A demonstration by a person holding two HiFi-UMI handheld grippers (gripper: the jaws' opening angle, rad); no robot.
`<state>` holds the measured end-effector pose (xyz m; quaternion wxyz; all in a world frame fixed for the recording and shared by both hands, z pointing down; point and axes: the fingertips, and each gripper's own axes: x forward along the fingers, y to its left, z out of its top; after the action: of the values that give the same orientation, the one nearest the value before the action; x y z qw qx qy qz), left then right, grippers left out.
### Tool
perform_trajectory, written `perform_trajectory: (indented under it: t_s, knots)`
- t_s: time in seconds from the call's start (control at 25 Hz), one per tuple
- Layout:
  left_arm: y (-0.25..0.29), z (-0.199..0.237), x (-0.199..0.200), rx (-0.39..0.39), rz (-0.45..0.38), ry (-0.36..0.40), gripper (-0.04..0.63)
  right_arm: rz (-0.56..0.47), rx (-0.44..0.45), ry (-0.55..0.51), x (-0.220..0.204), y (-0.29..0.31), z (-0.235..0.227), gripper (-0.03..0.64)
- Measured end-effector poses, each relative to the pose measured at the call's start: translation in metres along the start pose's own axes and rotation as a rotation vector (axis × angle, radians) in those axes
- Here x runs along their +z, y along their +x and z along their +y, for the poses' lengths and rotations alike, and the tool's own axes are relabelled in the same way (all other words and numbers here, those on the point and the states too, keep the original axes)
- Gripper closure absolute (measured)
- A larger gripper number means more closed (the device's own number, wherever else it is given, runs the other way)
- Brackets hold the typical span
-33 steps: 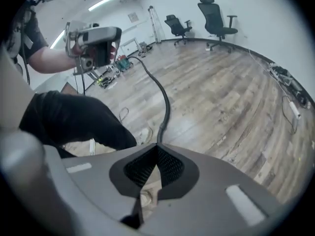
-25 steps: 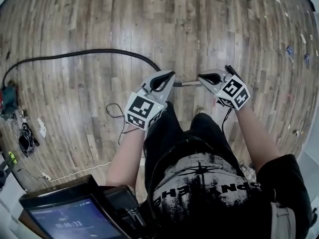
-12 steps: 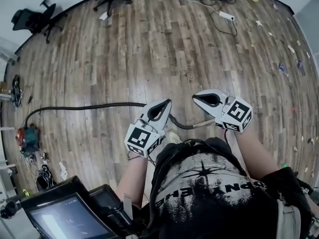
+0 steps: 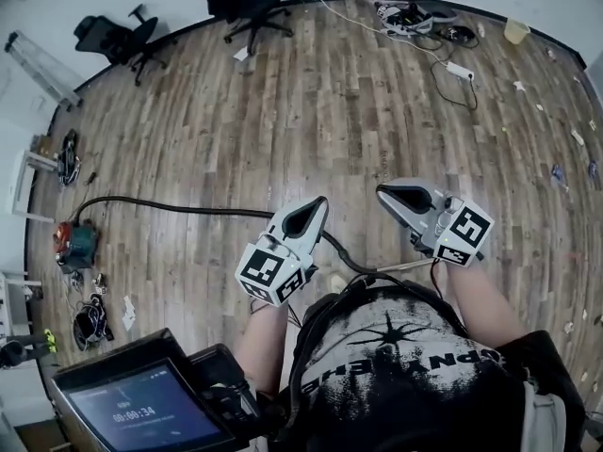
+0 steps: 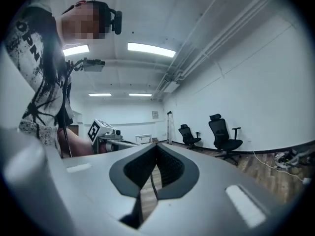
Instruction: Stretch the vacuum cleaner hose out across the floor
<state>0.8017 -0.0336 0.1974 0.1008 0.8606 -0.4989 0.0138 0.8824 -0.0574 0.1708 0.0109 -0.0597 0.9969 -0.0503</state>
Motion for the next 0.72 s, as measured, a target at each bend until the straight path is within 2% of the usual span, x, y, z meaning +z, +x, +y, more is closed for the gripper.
perform_trajectory:
  t_s: [0.24,0.44,0.56,0.72]
  knots:
    - [0.008,-0.05,0.02,0.136,-0.03,0.056,0.595,0.015,0.167,-0.031,0.013,-0.038,0.012,0.611]
    - [0.012,-0.096,0.019,0.255,-0.04,0.051,0.595,0.026,0.281,-0.031,0.014,-0.071,0.018,0.611]
    - [0.011,-0.121,0.013,0.332,-0.018,0.056,0.595,0.032,0.348,-0.017,0.013,-0.088,0.024,0.611]
    - [-0.003,-0.145,0.01,0.412,-0.006,0.019,0.595,0.043,0.435,-0.013,0.016,-0.1,0.043,0.611]
